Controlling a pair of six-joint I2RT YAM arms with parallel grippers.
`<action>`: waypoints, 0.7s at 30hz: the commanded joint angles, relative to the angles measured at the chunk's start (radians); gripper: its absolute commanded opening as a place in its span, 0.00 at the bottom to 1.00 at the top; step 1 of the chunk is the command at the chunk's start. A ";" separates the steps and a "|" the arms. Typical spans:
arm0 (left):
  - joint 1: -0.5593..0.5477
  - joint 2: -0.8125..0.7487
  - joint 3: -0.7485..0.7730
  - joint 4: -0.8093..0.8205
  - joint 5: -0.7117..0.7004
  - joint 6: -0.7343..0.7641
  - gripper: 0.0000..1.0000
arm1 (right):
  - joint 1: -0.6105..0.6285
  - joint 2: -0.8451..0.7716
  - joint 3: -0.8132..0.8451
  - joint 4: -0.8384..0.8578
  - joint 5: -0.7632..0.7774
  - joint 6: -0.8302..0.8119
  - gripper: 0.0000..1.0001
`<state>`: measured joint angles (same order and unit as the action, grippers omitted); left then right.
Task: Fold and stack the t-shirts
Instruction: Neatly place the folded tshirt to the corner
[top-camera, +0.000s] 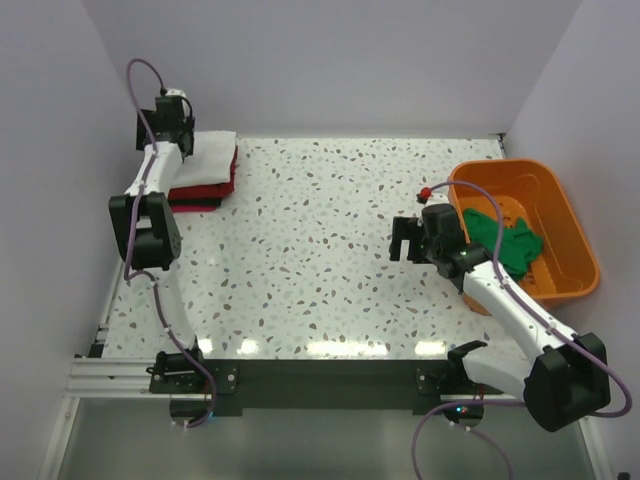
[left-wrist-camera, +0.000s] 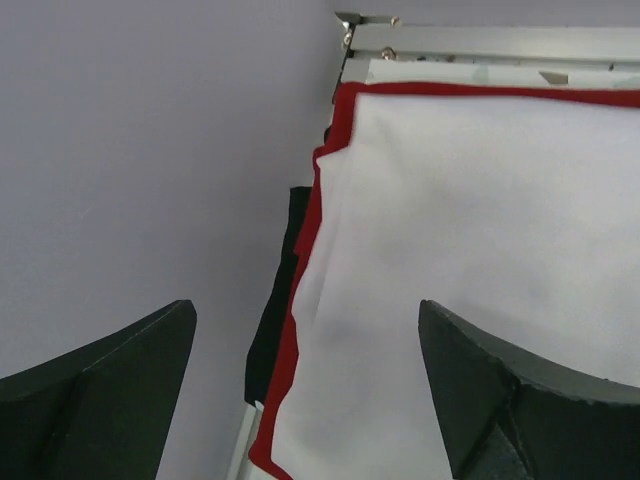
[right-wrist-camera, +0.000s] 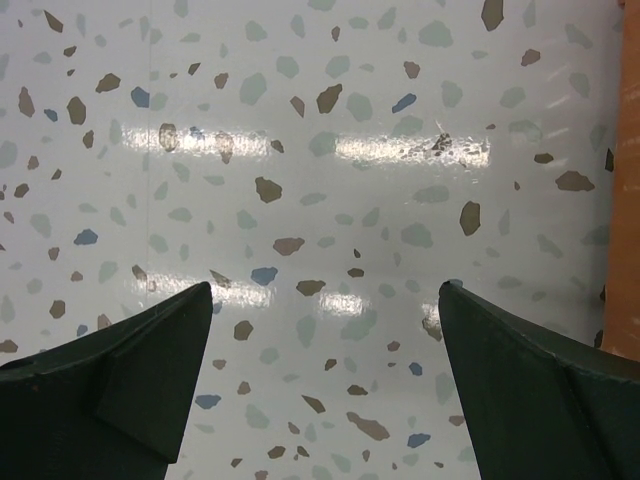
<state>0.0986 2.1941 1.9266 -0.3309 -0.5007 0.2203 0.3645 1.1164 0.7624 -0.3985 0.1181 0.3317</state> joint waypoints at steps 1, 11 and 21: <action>0.016 -0.066 0.077 -0.006 -0.002 -0.088 1.00 | 0.001 -0.044 0.018 -0.003 0.023 0.001 0.99; -0.006 -0.391 0.008 -0.220 0.263 -0.478 1.00 | 0.002 -0.121 0.018 -0.034 0.008 0.032 0.99; -0.384 -0.872 -0.670 -0.065 0.113 -0.676 1.00 | 0.001 -0.170 0.020 -0.051 -0.037 0.036 0.99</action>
<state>-0.1890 1.3491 1.3773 -0.4118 -0.3210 -0.3740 0.3645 0.9798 0.7628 -0.4488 0.1013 0.3588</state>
